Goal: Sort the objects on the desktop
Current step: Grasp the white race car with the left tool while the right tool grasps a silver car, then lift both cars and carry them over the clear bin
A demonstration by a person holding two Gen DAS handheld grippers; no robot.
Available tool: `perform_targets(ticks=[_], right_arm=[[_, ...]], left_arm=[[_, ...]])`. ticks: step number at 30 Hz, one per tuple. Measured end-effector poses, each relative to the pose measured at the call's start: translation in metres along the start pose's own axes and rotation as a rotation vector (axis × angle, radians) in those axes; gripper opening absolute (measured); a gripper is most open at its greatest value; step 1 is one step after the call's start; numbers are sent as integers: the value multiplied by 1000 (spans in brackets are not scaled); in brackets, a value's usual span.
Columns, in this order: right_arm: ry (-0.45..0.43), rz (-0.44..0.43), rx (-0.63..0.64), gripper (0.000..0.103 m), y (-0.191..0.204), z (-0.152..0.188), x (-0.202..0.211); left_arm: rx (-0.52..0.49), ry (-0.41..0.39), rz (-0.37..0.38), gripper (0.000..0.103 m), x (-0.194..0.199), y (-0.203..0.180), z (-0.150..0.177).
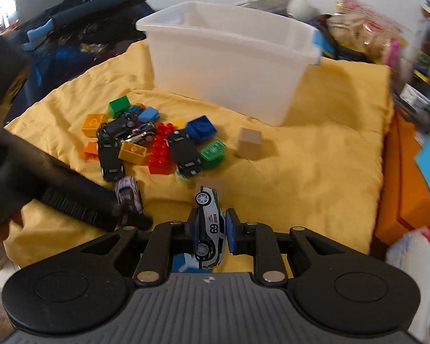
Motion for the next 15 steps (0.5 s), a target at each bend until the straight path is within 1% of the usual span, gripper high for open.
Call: perform_targets(ticks=[1, 2, 4, 5, 6, 7, 9, 11, 13, 15], right_arm=[[-4, -1, -8, 21, 0, 3, 0], [-7, 0, -17, 21, 2, 5, -1], [-8, -3, -34, 21, 4, 8, -1], [-12, -5, -42, 21, 5, 10, 1], [-17, -13, -45, 21, 6, 10, 3], [-27, -21, -42, 21, 10, 10, 6], [-52, -45, -15, 21, 21, 9, 13], [-40, -79, 28, 21, 36, 13, 10], [-13, -105, 74, 21, 51, 19, -1], [14, -104, 129, 21, 63, 25, -16]], left_arm=[[-63, -10, -42, 41, -1, -1, 0], [-105, -8, -35, 40, 1, -1, 3], [-160, 16, 8, 40, 9, 0, 14], [-193, 24, 14, 40, 14, 4, 22], [-215, 34, 21, 37, 19, 9, 31], [-236, 45, 33, 37, 25, 15, 40], [-273, 55, 31, 37, 35, 28, 56], [-296, 46, 5, 37, 42, 38, 63], [-300, 26, 5, 39, 44, 40, 62], [-288, 12, -7, 40, 45, 40, 59]])
Point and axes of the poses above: each gripper's, at about its wrist camera, not at the fingertips, and x roughly against the way its jaws point, y to its left, z to its underside, the point moved 10 cm from there along -x, roughly the way its jaws point, and after that the axes turned 6 degrees about -z, right-handed, at the moved point
